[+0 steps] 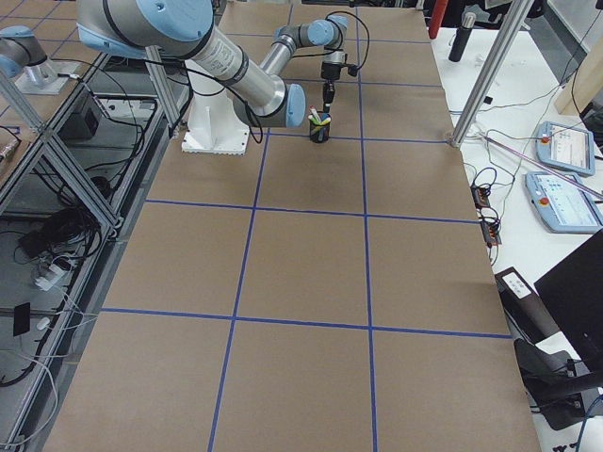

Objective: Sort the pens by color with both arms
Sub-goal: 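Grasp the blue marker in the cup with the right gripper, then lift the blue marker out and lay it on the table farther away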

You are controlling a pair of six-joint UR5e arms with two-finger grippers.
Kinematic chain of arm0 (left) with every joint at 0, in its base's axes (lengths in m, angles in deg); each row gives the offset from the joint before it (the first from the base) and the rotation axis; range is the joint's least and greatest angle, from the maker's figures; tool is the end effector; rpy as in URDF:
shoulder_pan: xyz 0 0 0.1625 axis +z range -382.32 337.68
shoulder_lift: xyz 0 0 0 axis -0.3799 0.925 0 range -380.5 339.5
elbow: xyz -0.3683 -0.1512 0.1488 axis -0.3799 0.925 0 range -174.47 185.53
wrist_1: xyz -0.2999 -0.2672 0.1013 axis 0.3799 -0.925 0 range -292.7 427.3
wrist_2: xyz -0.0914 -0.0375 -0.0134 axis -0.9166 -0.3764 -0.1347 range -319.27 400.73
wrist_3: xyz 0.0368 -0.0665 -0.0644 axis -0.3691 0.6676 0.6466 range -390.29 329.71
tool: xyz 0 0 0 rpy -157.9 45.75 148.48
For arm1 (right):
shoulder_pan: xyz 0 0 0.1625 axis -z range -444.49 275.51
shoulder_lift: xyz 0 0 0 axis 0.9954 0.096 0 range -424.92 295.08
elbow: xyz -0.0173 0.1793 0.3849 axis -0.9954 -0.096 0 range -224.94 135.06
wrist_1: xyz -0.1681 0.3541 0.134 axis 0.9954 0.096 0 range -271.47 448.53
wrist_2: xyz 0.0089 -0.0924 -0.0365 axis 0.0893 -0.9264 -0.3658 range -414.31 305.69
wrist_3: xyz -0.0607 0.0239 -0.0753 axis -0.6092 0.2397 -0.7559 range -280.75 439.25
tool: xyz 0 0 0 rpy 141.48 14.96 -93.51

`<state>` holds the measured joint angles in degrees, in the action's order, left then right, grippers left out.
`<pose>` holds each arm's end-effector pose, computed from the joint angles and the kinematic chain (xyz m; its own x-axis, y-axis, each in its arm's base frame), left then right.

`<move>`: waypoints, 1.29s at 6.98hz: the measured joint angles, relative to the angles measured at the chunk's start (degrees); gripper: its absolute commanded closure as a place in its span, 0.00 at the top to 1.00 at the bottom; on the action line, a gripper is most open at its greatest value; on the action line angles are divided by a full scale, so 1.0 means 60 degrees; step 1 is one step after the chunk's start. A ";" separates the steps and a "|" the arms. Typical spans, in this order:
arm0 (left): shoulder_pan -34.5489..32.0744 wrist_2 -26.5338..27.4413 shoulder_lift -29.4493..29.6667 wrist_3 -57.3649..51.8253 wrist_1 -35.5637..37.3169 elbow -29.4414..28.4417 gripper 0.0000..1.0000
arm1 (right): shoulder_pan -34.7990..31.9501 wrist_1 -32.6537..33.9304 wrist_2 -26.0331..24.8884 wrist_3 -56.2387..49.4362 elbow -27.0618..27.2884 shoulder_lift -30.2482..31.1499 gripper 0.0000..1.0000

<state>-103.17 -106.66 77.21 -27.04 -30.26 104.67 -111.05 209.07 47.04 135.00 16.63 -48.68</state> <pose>0.0382 -0.5462 0.4777 0.4841 0.3776 -0.7893 -0.1176 0.9220 0.3690 -0.6693 -0.4617 0.0714 0.9363 -0.1489 0.3181 0.1616 0.9868 -0.0137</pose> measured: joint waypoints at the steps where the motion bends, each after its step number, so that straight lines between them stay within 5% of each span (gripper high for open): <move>1: 0.0002 -0.0003 0.0002 0.0000 0.0000 0.0002 1.00 | -0.0006 0.0096 -0.0006 -0.0076 0.0042 -0.0005 0.20; 4: 0.0007 -0.0024 0.0004 0.0000 0.0000 0.0010 1.00 | -0.0115 0.0382 -0.0005 -0.0161 0.0423 -0.0070 0.13; 9: 0.0012 -0.0033 0.0014 0.0003 0.0000 0.0000 1.00 | -0.1255 0.0964 -0.0150 -0.0138 0.3092 -0.0167 0.00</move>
<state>-103.10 -106.86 77.30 -27.02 -30.26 104.68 -118.57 214.85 46.14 134.17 35.18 -49.68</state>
